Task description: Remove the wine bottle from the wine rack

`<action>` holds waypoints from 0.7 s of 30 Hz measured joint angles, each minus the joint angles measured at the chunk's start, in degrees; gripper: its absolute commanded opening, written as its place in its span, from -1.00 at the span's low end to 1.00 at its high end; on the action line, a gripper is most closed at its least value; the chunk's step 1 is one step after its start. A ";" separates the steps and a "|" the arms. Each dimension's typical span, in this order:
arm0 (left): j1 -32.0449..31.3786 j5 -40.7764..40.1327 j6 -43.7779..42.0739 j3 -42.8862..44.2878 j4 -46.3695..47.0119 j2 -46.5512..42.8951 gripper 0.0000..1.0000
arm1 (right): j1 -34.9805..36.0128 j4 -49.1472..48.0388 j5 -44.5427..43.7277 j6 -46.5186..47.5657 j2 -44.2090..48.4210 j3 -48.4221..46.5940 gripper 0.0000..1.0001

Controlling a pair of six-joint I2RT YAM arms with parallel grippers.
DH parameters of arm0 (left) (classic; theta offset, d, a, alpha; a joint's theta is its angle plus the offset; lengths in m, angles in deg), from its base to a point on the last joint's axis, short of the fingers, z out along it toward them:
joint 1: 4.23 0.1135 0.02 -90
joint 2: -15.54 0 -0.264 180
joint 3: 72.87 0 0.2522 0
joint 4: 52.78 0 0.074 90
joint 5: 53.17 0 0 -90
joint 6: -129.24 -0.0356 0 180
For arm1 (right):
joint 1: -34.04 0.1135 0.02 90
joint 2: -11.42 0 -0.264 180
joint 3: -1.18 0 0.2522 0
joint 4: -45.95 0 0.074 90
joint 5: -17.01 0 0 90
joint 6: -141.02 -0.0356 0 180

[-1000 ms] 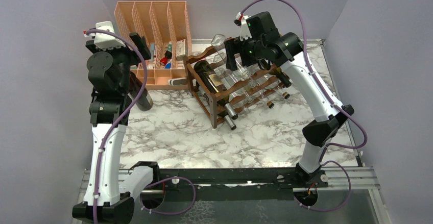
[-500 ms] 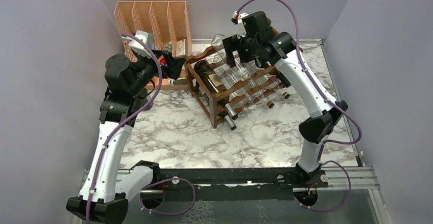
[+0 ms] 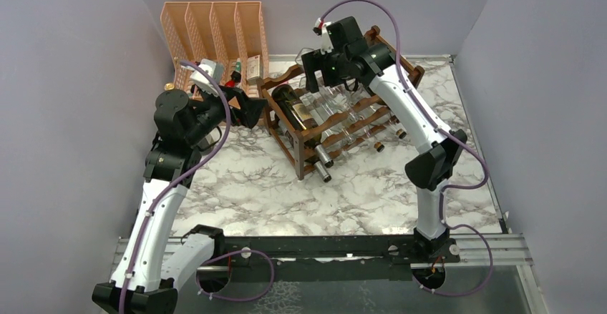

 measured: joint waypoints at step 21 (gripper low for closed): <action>-0.81 -0.13 0.96 -1.64 -0.02 0.37 0.98 | -4.52 -0.50 11.58 -4.09 -0.52 0.44 0.00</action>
